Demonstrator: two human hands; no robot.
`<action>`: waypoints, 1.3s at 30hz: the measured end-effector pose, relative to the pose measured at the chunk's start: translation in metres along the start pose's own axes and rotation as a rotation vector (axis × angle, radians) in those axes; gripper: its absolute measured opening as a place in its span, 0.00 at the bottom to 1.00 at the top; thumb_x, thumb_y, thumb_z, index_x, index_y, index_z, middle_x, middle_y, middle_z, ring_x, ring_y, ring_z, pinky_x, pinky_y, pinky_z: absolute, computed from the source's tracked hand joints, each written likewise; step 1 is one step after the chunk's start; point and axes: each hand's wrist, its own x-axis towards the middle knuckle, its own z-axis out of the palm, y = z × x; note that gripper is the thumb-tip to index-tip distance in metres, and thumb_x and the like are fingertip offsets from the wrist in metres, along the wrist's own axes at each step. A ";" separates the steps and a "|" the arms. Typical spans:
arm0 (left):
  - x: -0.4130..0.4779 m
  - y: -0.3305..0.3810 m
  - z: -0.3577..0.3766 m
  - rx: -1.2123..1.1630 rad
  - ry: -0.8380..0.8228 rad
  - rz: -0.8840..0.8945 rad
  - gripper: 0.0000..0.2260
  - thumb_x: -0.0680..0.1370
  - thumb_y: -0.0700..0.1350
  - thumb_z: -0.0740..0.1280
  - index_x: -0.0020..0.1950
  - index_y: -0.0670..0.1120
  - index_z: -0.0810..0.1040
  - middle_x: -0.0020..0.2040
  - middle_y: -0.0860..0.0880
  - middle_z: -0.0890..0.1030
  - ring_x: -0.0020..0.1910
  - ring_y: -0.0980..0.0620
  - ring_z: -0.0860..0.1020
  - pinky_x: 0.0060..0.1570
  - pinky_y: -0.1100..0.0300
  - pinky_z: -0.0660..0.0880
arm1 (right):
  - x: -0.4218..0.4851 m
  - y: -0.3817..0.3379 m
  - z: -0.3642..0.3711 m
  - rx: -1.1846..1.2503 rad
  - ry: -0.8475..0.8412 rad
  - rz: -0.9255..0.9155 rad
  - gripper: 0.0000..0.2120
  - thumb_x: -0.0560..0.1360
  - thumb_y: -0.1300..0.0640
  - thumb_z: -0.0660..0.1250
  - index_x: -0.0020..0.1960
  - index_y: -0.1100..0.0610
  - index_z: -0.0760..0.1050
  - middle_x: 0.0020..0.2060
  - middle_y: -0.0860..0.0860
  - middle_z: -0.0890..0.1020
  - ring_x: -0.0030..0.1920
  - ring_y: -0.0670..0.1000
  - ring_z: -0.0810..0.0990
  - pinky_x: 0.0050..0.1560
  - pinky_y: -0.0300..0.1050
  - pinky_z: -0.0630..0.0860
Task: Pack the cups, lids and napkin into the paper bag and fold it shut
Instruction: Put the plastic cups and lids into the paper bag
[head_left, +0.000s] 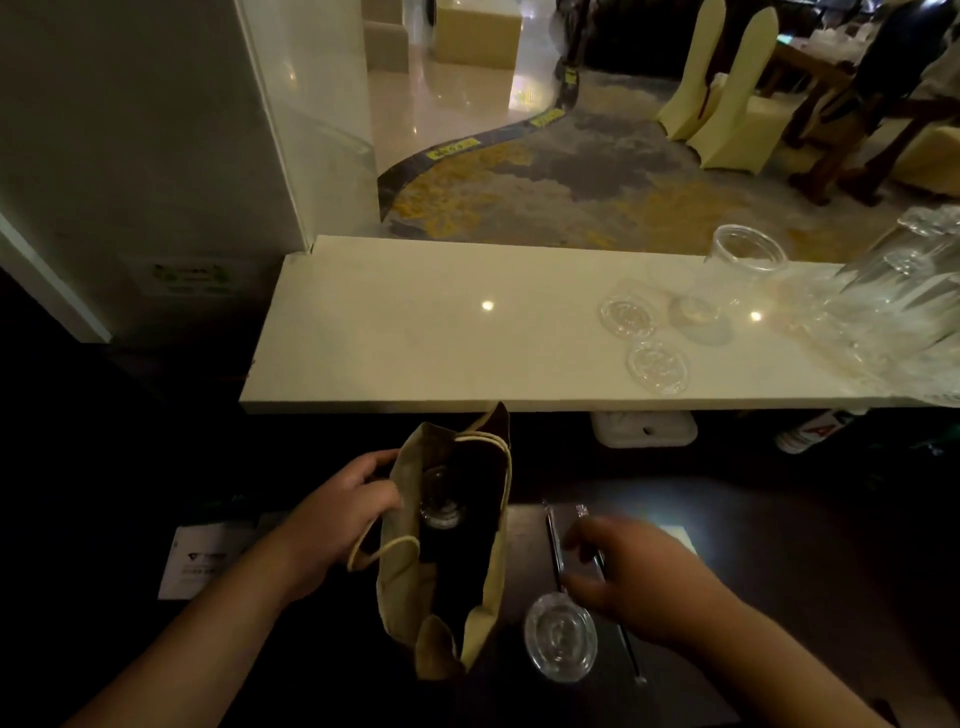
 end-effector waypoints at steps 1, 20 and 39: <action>0.001 -0.001 0.001 -0.005 -0.001 0.003 0.18 0.73 0.47 0.68 0.62 0.58 0.80 0.46 0.45 0.86 0.38 0.49 0.84 0.28 0.57 0.78 | 0.004 0.005 0.016 -0.032 -0.047 -0.002 0.26 0.70 0.35 0.67 0.66 0.41 0.72 0.58 0.39 0.78 0.56 0.44 0.79 0.53 0.41 0.77; -0.003 -0.013 0.009 -0.106 0.039 -0.070 0.15 0.84 0.44 0.59 0.68 0.56 0.75 0.55 0.40 0.82 0.47 0.41 0.83 0.38 0.47 0.83 | 0.015 0.004 0.085 -0.230 -0.292 0.076 0.32 0.77 0.50 0.68 0.76 0.47 0.57 0.69 0.55 0.69 0.64 0.60 0.75 0.58 0.55 0.79; -0.007 -0.008 0.005 -0.102 -0.033 -0.061 0.20 0.77 0.53 0.65 0.69 0.60 0.74 0.52 0.44 0.87 0.52 0.41 0.87 0.53 0.36 0.84 | -0.024 -0.152 -0.190 -0.315 0.053 -0.255 0.47 0.58 0.29 0.75 0.72 0.36 0.58 0.64 0.40 0.70 0.56 0.49 0.79 0.52 0.49 0.81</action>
